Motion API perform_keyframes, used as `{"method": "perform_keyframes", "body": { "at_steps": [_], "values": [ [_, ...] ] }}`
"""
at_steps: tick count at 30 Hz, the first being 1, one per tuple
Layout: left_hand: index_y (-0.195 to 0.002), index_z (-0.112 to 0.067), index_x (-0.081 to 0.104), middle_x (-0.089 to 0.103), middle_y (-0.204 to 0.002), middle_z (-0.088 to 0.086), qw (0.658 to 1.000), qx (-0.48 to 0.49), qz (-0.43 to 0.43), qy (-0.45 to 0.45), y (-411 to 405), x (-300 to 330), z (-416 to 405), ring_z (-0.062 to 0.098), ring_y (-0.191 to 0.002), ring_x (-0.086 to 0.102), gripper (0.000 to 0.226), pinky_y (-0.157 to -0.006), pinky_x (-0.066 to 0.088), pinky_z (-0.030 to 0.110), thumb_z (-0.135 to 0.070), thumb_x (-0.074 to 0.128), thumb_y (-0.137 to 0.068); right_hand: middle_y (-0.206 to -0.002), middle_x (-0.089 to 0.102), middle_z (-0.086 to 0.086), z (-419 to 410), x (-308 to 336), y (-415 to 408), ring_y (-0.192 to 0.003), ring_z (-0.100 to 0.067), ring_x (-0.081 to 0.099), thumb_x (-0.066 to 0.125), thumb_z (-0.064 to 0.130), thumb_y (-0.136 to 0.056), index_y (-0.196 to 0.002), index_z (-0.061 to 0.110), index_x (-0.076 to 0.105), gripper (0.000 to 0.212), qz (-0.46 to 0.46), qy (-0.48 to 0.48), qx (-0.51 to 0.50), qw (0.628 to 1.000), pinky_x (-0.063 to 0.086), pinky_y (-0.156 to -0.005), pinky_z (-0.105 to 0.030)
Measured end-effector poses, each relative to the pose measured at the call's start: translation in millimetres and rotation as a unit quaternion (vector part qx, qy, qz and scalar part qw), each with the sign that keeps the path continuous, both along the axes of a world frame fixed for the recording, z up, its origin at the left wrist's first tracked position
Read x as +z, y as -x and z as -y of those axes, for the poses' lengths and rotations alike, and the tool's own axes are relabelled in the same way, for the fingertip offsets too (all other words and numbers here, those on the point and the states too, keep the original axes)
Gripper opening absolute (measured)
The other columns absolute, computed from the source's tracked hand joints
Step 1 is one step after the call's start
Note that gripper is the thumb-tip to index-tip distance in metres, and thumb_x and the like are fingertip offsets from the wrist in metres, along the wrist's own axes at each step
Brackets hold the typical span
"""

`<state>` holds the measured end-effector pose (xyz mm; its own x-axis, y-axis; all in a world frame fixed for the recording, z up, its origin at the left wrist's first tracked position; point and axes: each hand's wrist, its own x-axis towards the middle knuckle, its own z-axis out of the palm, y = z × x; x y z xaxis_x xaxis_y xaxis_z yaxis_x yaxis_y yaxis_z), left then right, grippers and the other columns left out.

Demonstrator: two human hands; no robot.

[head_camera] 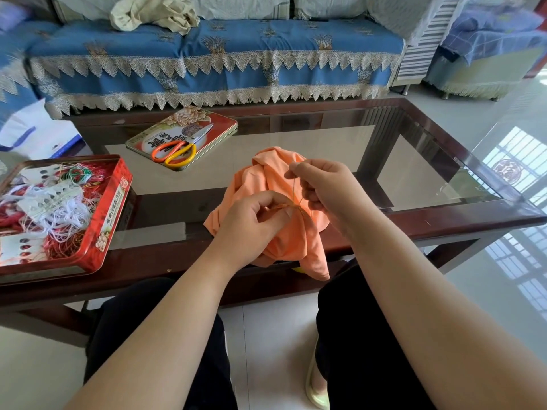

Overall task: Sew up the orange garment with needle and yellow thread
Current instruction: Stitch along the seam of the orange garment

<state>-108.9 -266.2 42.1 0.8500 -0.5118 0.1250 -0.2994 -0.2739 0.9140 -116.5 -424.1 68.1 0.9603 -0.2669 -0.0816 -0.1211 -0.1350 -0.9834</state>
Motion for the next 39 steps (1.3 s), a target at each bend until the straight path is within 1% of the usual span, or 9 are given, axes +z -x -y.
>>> {"method": "perform_keyframes", "body": {
  "at_steps": [3, 6, 10, 15, 21, 26, 32, 37, 39],
  "values": [
    [-0.090, -0.039, 0.065, 0.063, -0.082, -0.036, 0.998, -0.027, -0.055, -0.019, 1.5, 2.4, 0.4, -0.024, -0.082, 0.052, 0.007, -0.066, 0.042, -0.002, -0.034, 0.061, -0.093, -0.059, 0.047, 0.000, -0.3, 4.3, -7.3, -0.047, -0.009, 0.038, 0.055, 0.026, -0.096, -0.077, 0.012, 0.067, 0.026, 0.015, 0.022, 0.002, 1.000, 0.034, -0.044, -0.020],
    [-0.090, -0.040, 0.066, 0.064, -0.082, -0.034, 0.995, -0.032, -0.091, -0.007, 1.3, 4.8, -0.2, -0.020, -0.081, 0.056, 0.005, -0.064, 0.045, 0.001, -0.038, 0.061, -0.091, -0.061, 0.053, -0.001, -2.5, 7.2, -13.3, -0.045, -0.009, 0.043, 0.053, 0.028, -0.097, -0.074, 0.014, 0.064, 0.029, 0.019, 0.111, 0.020, 0.993, 0.038, -0.044, -0.021],
    [-0.085, -0.038, 0.069, 0.067, -0.081, -0.034, 0.992, -0.021, -0.122, 0.005, 0.9, 4.9, -0.4, -0.003, -0.087, 0.062, 0.005, -0.078, 0.056, 0.028, -0.036, 0.066, -0.088, -0.063, 0.057, 0.002, -3.5, 9.6, -17.8, -0.046, -0.008, 0.043, 0.050, 0.029, -0.099, -0.075, 0.016, 0.060, 0.029, 0.036, 0.180, 0.027, 0.983, 0.038, -0.049, -0.024],
    [-0.083, -0.041, 0.069, 0.066, -0.078, -0.037, 0.991, -0.026, -0.130, 0.001, 0.1, 5.3, 0.7, -0.009, -0.081, 0.060, 0.004, -0.074, 0.050, 0.017, -0.038, 0.068, -0.085, -0.062, 0.060, -0.001, -5.8, 14.5, -21.8, -0.038, -0.009, 0.044, 0.046, 0.025, -0.101, -0.076, 0.013, 0.056, 0.030, 0.067, 0.142, 0.027, 0.987, 0.035, -0.040, -0.020],
    [-0.083, -0.038, 0.070, 0.067, -0.081, -0.033, 0.988, -0.043, -0.150, -0.003, 0.4, 7.1, -0.5, -0.002, -0.089, 0.061, 0.006, -0.086, 0.055, 0.036, -0.038, 0.065, -0.087, -0.059, 0.063, -0.005, -10.7, 29.4, -23.7, -0.038, -0.014, 0.052, 0.039, 0.024, -0.104, -0.082, 0.010, 0.050, 0.028, 0.064, 0.028, 0.013, 0.997, 0.044, -0.038, -0.022],
    [-0.088, -0.036, 0.068, 0.067, -0.092, -0.024, 0.988, -0.052, -0.142, -0.017, -2.3, 2.4, 0.5, 0.003, -0.096, 0.060, 0.008, -0.087, 0.052, 0.028, -0.042, 0.062, -0.089, -0.061, 0.063, -0.008, -13.3, 34.5, -23.1, -0.040, -0.015, 0.054, 0.036, 0.024, -0.105, -0.084, 0.009, 0.049, 0.029, 0.076, -0.003, 0.003, 0.997, 0.046, -0.039, -0.023],
    [-0.083, -0.036, 0.068, 0.067, -0.080, -0.025, 0.991, -0.060, -0.118, -0.035, -4.2, -2.0, 1.2, -0.005, -0.082, 0.061, 0.005, -0.064, 0.049, 0.008, -0.040, 0.068, -0.086, -0.059, 0.062, -0.007, -16.2, 32.0, -23.2, -0.040, -0.015, 0.055, 0.035, 0.024, -0.105, -0.085, 0.008, 0.048, 0.028, 0.080, -0.038, -0.001, 0.996, 0.046, -0.039, -0.023],
    [-0.078, -0.035, 0.068, 0.065, -0.073, -0.020, 0.991, -0.066, -0.104, -0.047, -3.5, -2.7, 1.2, -0.005, -0.075, 0.061, 0.013, -0.059, 0.048, 0.008, -0.043, 0.064, -0.088, -0.055, 0.064, -0.004, -18.6, 37.7, -24.8, -0.043, -0.016, 0.061, 0.034, 0.024, -0.105, -0.086, 0.008, 0.047, 0.029, 0.104, -0.090, 0.001, 0.990, 0.048, -0.040, -0.023],
    [-0.077, -0.033, 0.068, 0.065, -0.074, -0.010, 0.991, -0.077, -0.093, -0.054, -3.1, -2.8, 1.2, 0.001, -0.073, 0.061, 0.016, -0.060, 0.047, 0.009, -0.042, 0.063, -0.089, -0.057, 0.064, -0.005, -20.8, 40.9, -24.8, -0.046, -0.017, 0.064, 0.035, 0.024, -0.105, -0.085, 0.008, 0.047, 0.029, 0.118, -0.103, 0.006, 0.988, 0.050, -0.042, -0.024]
  ]
}}
